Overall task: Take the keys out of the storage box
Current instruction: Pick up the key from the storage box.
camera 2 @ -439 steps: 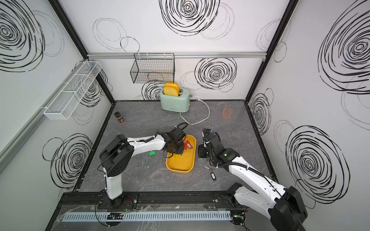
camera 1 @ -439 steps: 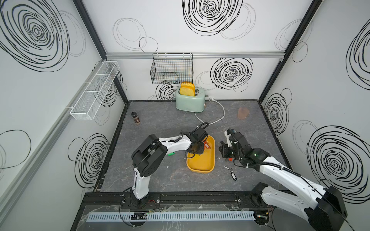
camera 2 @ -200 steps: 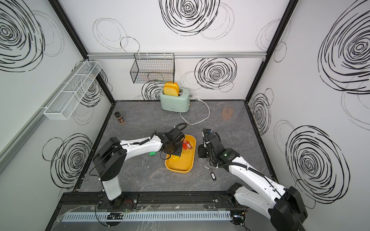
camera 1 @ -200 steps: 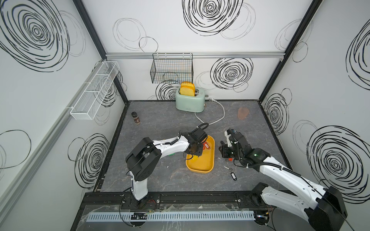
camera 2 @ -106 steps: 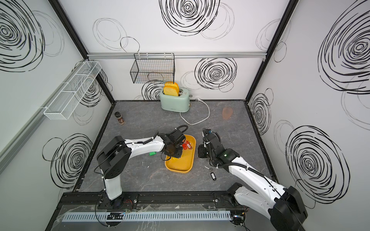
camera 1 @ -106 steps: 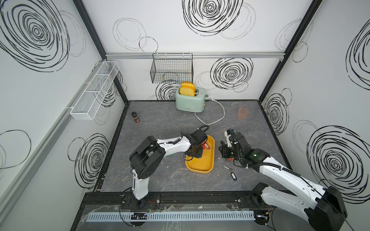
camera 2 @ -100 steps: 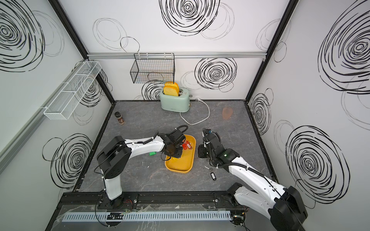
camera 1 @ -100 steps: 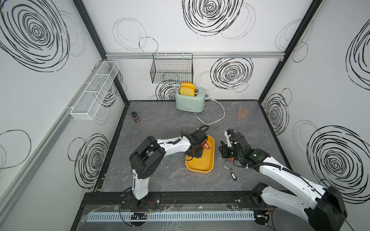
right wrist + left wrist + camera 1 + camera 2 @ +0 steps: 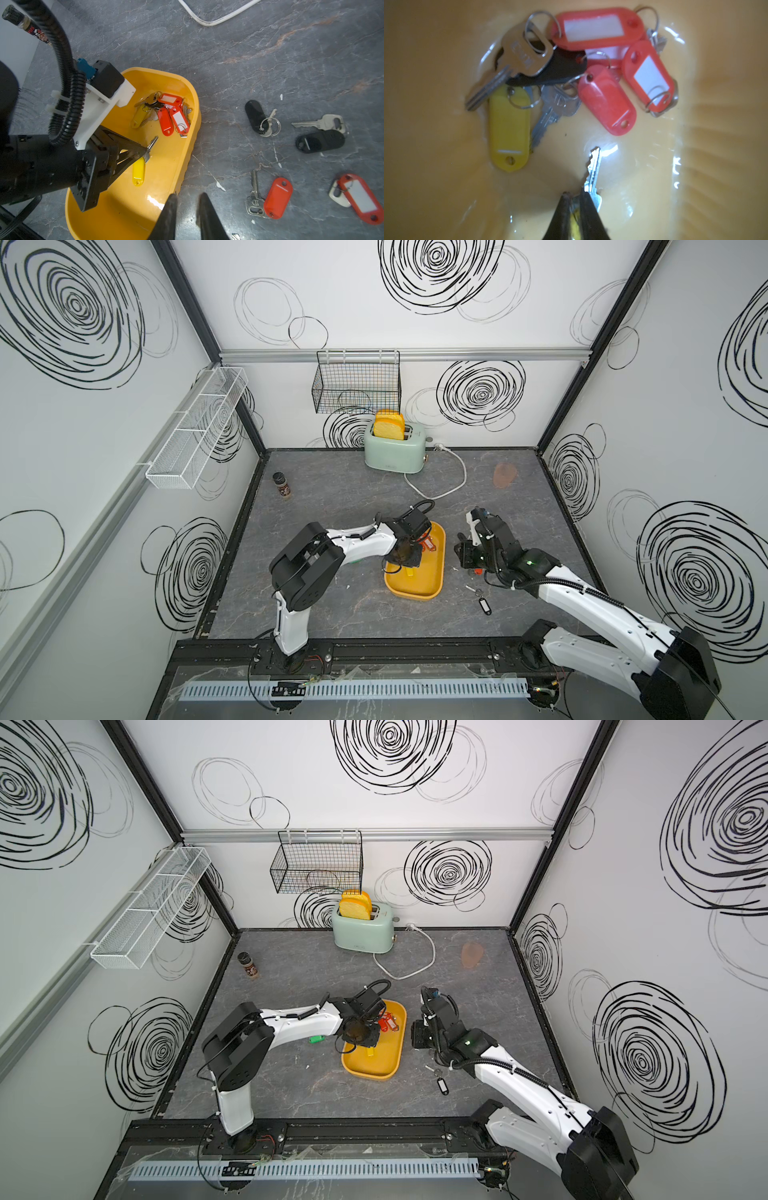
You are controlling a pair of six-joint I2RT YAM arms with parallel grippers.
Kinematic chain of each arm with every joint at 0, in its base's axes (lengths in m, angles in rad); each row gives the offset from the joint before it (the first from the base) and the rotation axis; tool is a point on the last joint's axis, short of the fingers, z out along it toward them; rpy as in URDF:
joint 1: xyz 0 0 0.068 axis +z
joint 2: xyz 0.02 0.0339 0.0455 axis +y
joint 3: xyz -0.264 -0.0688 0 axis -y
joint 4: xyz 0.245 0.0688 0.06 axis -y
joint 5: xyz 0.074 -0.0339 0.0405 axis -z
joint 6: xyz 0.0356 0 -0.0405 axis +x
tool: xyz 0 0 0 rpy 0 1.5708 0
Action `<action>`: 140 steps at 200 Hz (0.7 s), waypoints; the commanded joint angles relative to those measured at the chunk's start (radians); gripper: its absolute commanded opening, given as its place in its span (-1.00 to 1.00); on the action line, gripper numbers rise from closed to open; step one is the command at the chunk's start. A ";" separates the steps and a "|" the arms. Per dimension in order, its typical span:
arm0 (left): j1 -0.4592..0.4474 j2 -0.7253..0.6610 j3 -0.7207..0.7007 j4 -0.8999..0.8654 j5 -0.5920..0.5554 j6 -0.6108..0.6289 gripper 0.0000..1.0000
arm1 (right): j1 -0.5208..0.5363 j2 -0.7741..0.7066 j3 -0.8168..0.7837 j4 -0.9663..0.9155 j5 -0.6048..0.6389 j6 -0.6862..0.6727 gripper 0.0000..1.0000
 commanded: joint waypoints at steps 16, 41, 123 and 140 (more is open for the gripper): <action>0.001 0.013 0.012 0.003 -0.012 -0.003 -0.88 | -0.004 -0.017 -0.007 -0.005 0.015 0.011 -0.53; -0.002 -0.002 0.023 -0.001 -0.020 -0.001 -1.00 | -0.004 -0.019 -0.009 -0.005 0.016 0.012 -0.53; -0.003 -0.155 0.110 -0.081 -0.084 0.030 -1.00 | -0.004 -0.017 0.003 0.000 0.016 0.011 -0.53; 0.004 -0.203 0.111 -0.093 -0.099 0.033 -1.00 | -0.004 -0.014 0.007 0.001 0.008 0.010 -0.53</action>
